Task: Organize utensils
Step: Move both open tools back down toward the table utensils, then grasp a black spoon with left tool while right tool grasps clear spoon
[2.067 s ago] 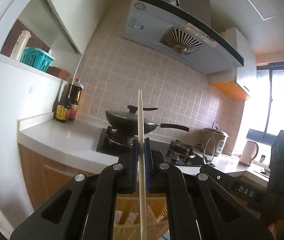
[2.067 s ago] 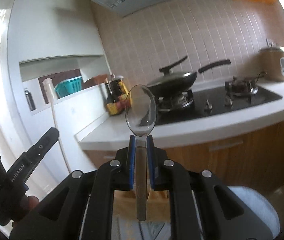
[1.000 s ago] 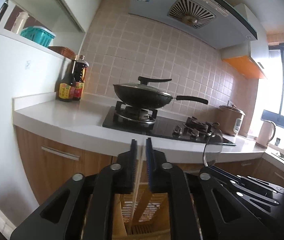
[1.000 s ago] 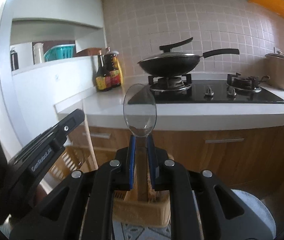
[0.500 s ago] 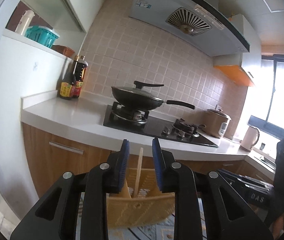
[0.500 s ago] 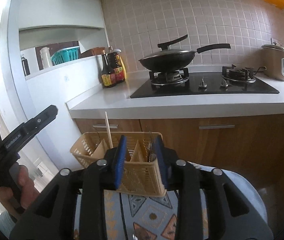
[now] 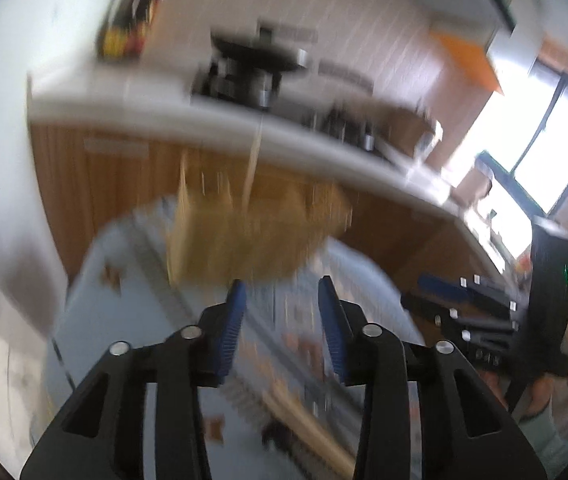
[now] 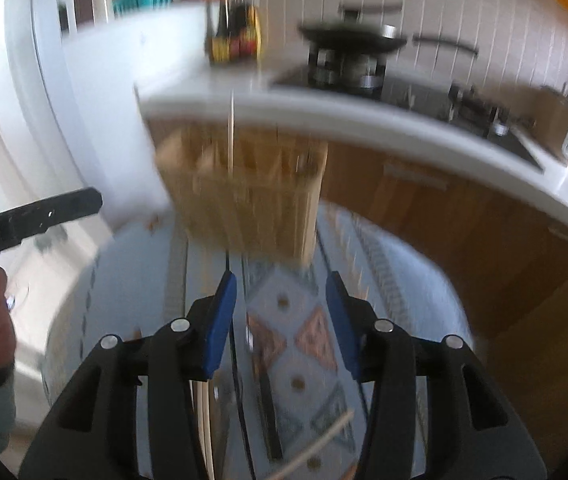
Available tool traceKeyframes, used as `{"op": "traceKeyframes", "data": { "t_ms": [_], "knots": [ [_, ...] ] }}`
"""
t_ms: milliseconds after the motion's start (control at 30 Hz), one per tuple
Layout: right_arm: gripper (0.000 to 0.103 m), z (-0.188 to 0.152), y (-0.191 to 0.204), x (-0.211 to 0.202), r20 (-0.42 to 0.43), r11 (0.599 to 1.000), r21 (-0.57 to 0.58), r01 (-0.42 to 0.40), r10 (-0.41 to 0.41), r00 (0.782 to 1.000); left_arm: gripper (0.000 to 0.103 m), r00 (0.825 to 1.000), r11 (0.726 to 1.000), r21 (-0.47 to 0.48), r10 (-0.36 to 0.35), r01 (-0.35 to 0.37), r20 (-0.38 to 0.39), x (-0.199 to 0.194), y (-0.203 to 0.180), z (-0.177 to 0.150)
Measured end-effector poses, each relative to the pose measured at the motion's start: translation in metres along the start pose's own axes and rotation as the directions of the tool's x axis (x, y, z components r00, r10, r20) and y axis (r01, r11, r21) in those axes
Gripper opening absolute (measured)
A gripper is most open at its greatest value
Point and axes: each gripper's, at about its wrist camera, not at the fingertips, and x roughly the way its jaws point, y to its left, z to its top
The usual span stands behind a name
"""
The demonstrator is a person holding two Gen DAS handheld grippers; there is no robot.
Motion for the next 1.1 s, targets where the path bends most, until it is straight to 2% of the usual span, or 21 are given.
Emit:
{"op": "traceKeyframes", "data": {
  "t_ms": [67,233,367,500,633,767,833,900,1000,1033,1100],
  "knots": [
    [0.043,-0.012,-0.001,0.016,-0.088,0.999,0.009,-0.036,0.037,0.995,0.036,0.998,1.0,-0.005,-0.007,0.007,-0.065,0.011,0.003,-0.021],
    [0.041,-0.045,0.0,0.05,-0.212,0.999,-0.013,-0.035,0.031,0.977,0.036,0.975,0.999,0.036,0.009,-0.001,-0.222,0.037,0.003,-0.075],
    [0.036,-0.066,-0.001,0.073,-0.293,0.998,-0.014,-0.054,0.047,0.955,0.036,0.936,0.998,0.064,0.02,0.003,-0.353,0.055,-0.002,-0.113],
    [0.033,-0.078,-0.001,0.086,-0.331,0.998,-0.025,-0.055,0.044,0.943,0.036,0.902,0.996,0.088,0.032,0.007,-0.43,0.07,-0.01,-0.136],
    [0.031,-0.085,0.0,0.091,-0.351,0.997,-0.037,-0.066,0.049,0.935,0.036,0.881,0.99,0.137,0.077,-0.014,-0.466,0.08,-0.019,-0.148],
    [0.028,-0.09,0.004,0.1,-0.362,0.996,-0.048,-0.071,0.049,0.931,0.036,0.881,0.981,0.191,0.125,-0.04,-0.457,0.082,-0.028,-0.15],
    [0.023,-0.091,0.006,0.107,-0.371,0.996,-0.05,-0.073,0.049,0.927,0.036,0.88,0.976,0.213,0.144,-0.05,-0.453,0.082,-0.032,-0.147],
    [0.022,-0.091,0.011,0.11,-0.359,0.996,-0.077,-0.054,0.022,0.933,0.035,0.881,0.971,0.231,0.163,-0.063,-0.444,0.081,-0.034,-0.148],
    [0.017,-0.093,0.017,0.11,-0.345,0.994,-0.104,-0.031,-0.007,0.939,0.021,0.882,0.952,0.283,0.23,-0.117,-0.412,0.084,-0.038,-0.148],
    [0.012,-0.093,0.018,0.109,-0.344,0.993,-0.111,-0.029,-0.011,0.939,0.018,0.882,0.95,0.286,0.238,-0.124,-0.408,0.084,-0.038,-0.146],
    [0.01,-0.093,0.019,0.109,-0.344,0.994,-0.108,-0.022,-0.017,0.939,0.013,0.883,0.946,0.292,0.251,-0.138,-0.396,0.085,-0.037,-0.145]
  ]
}}
